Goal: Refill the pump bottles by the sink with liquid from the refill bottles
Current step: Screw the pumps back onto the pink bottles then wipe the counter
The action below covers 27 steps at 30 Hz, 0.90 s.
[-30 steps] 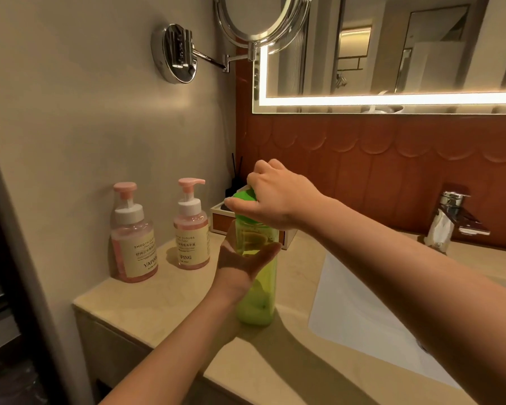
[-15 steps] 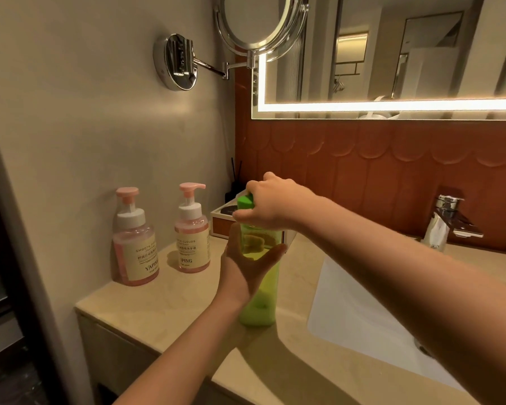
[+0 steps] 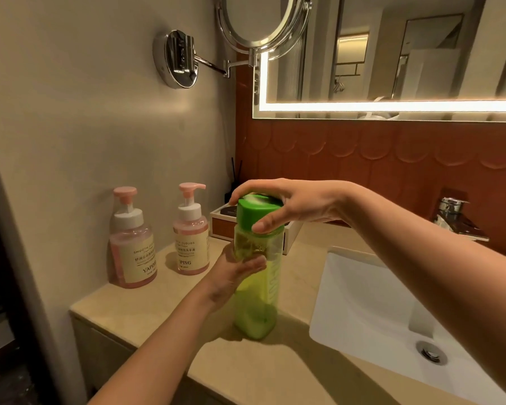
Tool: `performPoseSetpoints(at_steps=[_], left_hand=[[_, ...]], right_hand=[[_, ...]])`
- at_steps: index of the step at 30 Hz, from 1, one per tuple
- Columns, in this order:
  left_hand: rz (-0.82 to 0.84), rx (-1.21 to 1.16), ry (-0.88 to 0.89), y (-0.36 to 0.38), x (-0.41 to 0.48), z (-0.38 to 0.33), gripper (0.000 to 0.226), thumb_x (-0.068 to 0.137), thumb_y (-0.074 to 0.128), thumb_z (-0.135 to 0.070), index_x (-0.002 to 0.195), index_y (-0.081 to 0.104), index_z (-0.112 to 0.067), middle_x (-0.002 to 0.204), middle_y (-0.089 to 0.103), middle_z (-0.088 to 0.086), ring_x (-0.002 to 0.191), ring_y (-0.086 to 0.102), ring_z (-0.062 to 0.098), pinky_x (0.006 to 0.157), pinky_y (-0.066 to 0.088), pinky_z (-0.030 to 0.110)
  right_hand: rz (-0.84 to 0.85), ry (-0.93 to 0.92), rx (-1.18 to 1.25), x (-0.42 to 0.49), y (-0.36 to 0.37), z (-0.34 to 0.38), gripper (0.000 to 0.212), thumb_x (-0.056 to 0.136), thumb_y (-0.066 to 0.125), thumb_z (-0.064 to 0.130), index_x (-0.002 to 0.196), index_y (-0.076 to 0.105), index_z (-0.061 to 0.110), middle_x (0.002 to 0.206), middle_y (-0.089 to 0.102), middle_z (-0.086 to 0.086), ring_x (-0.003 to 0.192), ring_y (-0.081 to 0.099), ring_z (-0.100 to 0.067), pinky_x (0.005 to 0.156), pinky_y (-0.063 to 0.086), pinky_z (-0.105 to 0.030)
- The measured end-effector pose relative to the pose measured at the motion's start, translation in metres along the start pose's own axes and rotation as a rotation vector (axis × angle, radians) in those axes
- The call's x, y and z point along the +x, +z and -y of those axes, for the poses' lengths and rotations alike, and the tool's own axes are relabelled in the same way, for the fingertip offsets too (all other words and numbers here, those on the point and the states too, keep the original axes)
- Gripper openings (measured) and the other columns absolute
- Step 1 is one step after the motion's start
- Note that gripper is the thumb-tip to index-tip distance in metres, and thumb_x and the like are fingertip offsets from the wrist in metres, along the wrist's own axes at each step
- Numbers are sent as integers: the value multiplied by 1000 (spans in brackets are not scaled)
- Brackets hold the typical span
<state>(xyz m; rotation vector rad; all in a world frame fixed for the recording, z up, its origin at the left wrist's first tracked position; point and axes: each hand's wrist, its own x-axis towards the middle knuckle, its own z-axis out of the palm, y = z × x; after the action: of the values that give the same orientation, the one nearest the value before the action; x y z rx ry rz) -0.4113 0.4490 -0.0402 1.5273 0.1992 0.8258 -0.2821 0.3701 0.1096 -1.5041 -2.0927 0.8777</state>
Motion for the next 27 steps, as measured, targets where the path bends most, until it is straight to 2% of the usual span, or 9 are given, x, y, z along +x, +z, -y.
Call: performPoseSetpoints(at_steps=[4, 7, 12, 14, 16, 18, 20, 23, 27], left_hand=[[-24, 66, 31, -2, -1, 0, 68, 36, 88, -49, 96, 62, -30, 87, 72, -16, 87, 66, 1, 82, 53, 26], [-109, 117, 101, 2, 0, 3, 55, 56, 86, -30, 100, 54, -27, 83, 71, -20, 83, 65, -1, 72, 51, 14], [-263, 206, 221, 20, 4, 4, 66, 50, 85, -50, 102, 51, -27, 80, 69, -23, 79, 65, -4, 66, 49, 9], [-299, 191, 212, 24, 4, 4, 83, 37, 80, -68, 103, 48, -29, 80, 68, -19, 79, 64, -7, 66, 48, 7], [-302, 187, 193, 26, 4, 3, 94, 30, 74, -78, 107, 46, -33, 88, 64, -20, 80, 60, -14, 66, 44, 2], [-290, 209, 190, 25, 3, 2, 102, 31, 71, -80, 117, 45, -32, 96, 61, -21, 83, 58, -17, 66, 42, 0], [-259, 253, 187, 24, 2, 1, 103, 41, 74, -74, 125, 46, -21, 102, 63, -11, 88, 61, -9, 69, 45, 4], [-235, 232, 156, 22, 3, 2, 75, 60, 82, -45, 122, 48, -20, 105, 64, -5, 93, 63, 2, 70, 48, 9], [-249, 193, 137, 22, 5, 4, 56, 58, 75, -32, 109, 50, -32, 95, 67, -15, 90, 63, -2, 67, 49, 9]], right_hand=[[-39, 22, -226, 4, 7, 3, 48, 85, 64, 26, 127, 42, 33, 116, 47, 7, 101, 51, -12, 66, 50, -16], [-202, 95, -506, 10, 18, 8, 52, 83, 62, 44, 128, 43, 27, 107, 51, 7, 94, 53, -12, 61, 44, -13], [-645, 208, -1227, 20, 45, 11, 61, 86, 29, 69, 80, 55, 15, 63, 50, 3, 54, 46, -13, 46, 34, -24], [-653, 216, -1200, 22, 47, 11, 67, 85, 25, 71, 76, 54, 12, 73, 53, 0, 65, 49, -16, 51, 37, -28], [-532, 229, -952, 24, 45, 11, 65, 87, 30, 68, 110, 56, 12, 119, 51, -8, 108, 47, -25, 81, 48, -42], [-393, 231, -708, 22, 40, 16, 66, 91, 38, 56, 142, 31, 14, 150, 25, -6, 135, 23, -29, 107, 32, -48], [-272, 213, -489, 15, 30, 20, 59, 95, 43, 39, 144, 25, 13, 150, 24, -7, 133, 28, -29, 102, 36, -41], [-127, 202, -287, -1, 17, 21, 43, 97, 44, 26, 136, 37, 10, 127, 48, -10, 112, 49, -23, 78, 46, -25], [-223, 168, -569, -6, 13, 25, 44, 90, 55, 37, 124, 55, 9, 112, 62, -7, 99, 59, -20, 67, 47, -18]])
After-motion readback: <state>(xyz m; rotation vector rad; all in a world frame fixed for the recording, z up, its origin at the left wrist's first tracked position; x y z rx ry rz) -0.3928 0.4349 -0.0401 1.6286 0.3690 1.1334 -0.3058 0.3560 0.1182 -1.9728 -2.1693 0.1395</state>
